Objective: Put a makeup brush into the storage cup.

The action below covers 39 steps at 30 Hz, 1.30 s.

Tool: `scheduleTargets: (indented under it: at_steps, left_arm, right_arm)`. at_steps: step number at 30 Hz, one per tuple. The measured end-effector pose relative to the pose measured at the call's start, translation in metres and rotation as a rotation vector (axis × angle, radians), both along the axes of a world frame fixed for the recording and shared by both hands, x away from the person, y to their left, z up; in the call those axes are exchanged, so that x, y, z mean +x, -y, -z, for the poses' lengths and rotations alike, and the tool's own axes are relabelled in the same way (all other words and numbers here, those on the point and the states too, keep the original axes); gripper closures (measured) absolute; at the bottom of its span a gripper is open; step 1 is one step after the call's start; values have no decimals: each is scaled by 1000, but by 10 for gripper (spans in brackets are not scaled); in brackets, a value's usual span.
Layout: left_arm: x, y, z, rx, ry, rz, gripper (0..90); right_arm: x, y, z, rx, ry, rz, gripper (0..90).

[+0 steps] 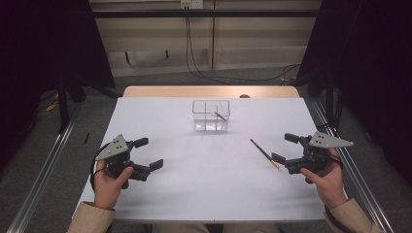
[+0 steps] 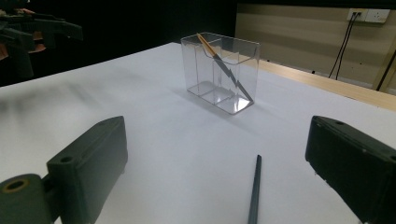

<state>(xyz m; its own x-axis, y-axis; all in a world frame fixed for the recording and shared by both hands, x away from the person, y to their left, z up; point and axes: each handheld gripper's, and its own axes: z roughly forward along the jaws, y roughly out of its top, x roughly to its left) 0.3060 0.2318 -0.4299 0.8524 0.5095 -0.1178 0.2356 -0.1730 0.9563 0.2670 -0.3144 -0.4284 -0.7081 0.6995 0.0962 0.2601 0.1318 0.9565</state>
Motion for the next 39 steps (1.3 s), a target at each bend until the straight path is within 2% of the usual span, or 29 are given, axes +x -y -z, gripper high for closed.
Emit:
scheduleTargets:
  at_steps: [13,26,39]
  left_arm:
    - [1,3,0,-2,5,6,1]
    - [0,3,3,3,-10,11,1]
    - [2,5,3,5,-4,15,2]
  right_arm:
    - [-4,4,1,-5,2,4,56]
    - [5,1,0,-6,-2,6,58]
    - [14,-6,1,-18,-3,7,62]
